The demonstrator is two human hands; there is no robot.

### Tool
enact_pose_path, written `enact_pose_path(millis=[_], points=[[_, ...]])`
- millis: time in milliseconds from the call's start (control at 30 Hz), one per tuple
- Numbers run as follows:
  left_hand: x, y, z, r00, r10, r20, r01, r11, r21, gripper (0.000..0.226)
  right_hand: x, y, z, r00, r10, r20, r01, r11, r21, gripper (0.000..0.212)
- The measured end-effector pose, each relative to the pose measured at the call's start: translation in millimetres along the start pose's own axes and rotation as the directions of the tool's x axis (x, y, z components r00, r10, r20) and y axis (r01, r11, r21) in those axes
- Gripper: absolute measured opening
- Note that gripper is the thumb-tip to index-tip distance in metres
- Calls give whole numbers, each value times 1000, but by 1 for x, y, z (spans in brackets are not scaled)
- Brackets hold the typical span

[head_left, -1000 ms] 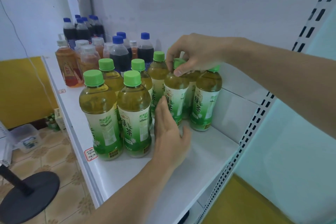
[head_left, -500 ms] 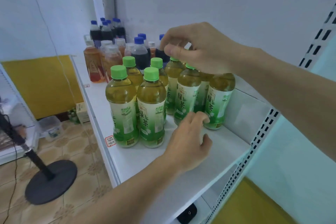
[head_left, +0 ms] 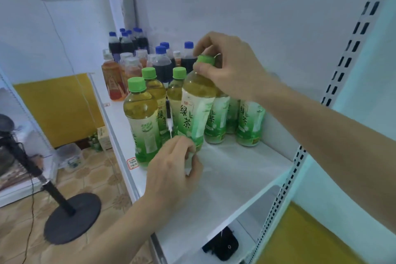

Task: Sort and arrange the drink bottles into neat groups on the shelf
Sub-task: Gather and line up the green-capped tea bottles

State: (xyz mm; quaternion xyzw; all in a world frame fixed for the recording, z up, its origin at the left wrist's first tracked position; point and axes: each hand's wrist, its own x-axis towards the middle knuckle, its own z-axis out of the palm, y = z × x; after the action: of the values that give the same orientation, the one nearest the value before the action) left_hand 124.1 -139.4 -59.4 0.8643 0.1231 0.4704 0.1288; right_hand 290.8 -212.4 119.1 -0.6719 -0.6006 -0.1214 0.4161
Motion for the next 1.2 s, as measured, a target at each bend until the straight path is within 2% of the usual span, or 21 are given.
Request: enact_pose_path(millis=[100, 167, 267, 500, 633, 733, 800, 867, 967, 1033, 1100, 1133, 1200], points=[[12, 6, 10, 994, -40, 98, 40, 999, 2, 27, 2, 12, -33, 999, 23, 31, -21, 998, -59, 11], [23, 11, 20, 969, -106, 225, 103, 994, 21, 34, -4, 22, -45, 997, 32, 74, -29, 998, -51, 11], [36, 21, 42, 922, -35, 387, -20, 990, 138, 40, -18, 37, -44, 995, 46, 86, -43, 998, -37, 11], [47, 16, 75, 889, -73, 453, -19, 980, 196, 44, -36, 56, -22, 986, 157, 62, -149, 982, -117, 15], [39, 9, 77, 906, -48, 421, -25, 986, 166, 34, -43, 50, -9, 988, 131, -84, -147, 960, -236, 19], [37, 4, 66, 864, -16, 503, -35, 995, 92, 21, -53, 41, 1, 954, 104, -280, -211, 897, -387, 28], [32, -5, 50, 836, 12, 548, -25, 1000, 16, 14, -60, 26, 12, 924, 25, -381, -175, 914, -365, 27], [21, -18, 28, 805, 92, 586, -29, 993, -116, 7, -64, 8, 29, 917, 10, -398, -118, 961, -249, 26], [2, -38, -12, 709, 229, 666, -53, 960, -274, 6, -58, -21, 56, 944, 57, -326, -64, 998, -11, 27], [-5, -52, -41, 679, 260, 686, -44, 948, -316, 6, -46, -42, 72, 965, 67, -255, -50, 996, 72, 31], [-9, -75, -66, 719, 244, 651, -40, 949, -311, 6, -26, -58, 80, 978, 45, -203, -32, 997, 68, 33], [-9, -87, -76, 771, 208, 602, -35, 958, -286, 10, -14, -64, 83, 982, 29, -188, -25, 999, 26, 33], [-7, -112, -88, 908, 98, 406, 8, 968, -250, 27, 9, -72, 83, 988, 34, -151, -45, 997, -69, 29]])
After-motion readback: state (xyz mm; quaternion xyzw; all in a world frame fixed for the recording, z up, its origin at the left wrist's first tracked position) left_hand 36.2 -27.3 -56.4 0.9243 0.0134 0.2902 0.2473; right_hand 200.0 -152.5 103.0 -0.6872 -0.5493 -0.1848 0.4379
